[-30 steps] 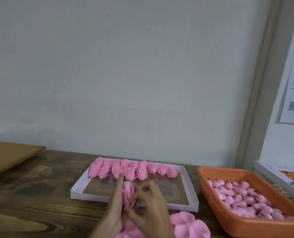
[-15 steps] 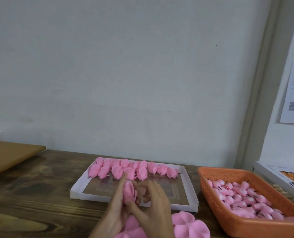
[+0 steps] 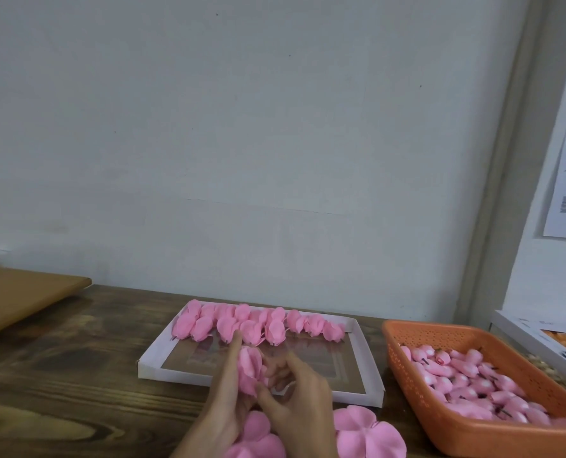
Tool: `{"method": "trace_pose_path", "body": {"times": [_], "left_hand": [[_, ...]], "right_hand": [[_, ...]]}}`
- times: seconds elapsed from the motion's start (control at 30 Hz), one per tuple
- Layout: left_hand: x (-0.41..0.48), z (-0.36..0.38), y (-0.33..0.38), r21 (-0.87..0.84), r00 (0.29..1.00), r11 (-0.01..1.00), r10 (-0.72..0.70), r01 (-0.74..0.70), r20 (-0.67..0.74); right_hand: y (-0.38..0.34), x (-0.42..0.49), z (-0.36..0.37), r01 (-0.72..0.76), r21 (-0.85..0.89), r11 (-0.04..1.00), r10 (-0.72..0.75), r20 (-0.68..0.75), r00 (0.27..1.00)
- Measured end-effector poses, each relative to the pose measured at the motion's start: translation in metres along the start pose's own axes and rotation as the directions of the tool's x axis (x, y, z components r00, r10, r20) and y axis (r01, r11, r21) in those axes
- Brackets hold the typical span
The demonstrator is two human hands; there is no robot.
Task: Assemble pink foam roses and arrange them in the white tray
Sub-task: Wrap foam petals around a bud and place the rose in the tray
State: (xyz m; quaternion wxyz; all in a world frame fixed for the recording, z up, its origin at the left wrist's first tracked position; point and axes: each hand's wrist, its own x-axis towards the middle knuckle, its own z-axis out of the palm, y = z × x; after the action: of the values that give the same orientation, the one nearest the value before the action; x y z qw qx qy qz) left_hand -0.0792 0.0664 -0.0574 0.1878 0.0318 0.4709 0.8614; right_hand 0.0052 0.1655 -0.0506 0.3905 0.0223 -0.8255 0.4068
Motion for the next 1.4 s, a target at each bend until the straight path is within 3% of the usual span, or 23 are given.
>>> {"method": "trace_pose_path", "body": {"times": [0.43, 0.67, 1.0, 1.2, 1.4], "left_hand": [[-0.0066, 0.0032, 0.0036, -0.055, 0.999, 0.997, -0.053, 0.053, -0.011], [-0.0029, 0.0016, 0.0009, -0.074, 0.999, 0.997, -0.023, 0.025, 0.023], [-0.0046, 0.0007, 0.002, -0.018, 0.991, 1.0, 0.008, -0.005, 0.137], [-0.0067, 0.0042, 0.004, -0.009, 0.974, 0.999, 0.039, -0.038, 0.223], [-0.0086, 0.0031, 0.0018, -0.067, 0.928, 0.995, 0.091, -0.071, 0.363]], "right_hand": [[-0.0037, -0.0009, 0.0035, 0.007, 0.079, 0.997, -0.015, 0.1, 0.995], [-0.0039, -0.0004, 0.0019, 0.007, 0.057, 0.998, -0.01, 0.054, 0.999], [-0.0049, -0.0012, 0.0006, -0.053, 0.058, 0.997, 0.055, -0.027, 0.998], [-0.0028, -0.0013, -0.0001, -0.063, -0.032, 0.997, 0.061, -0.06, 0.996], [-0.005, 0.0023, -0.0062, -0.132, 0.119, 0.984, 0.145, -0.113, 0.983]]}}
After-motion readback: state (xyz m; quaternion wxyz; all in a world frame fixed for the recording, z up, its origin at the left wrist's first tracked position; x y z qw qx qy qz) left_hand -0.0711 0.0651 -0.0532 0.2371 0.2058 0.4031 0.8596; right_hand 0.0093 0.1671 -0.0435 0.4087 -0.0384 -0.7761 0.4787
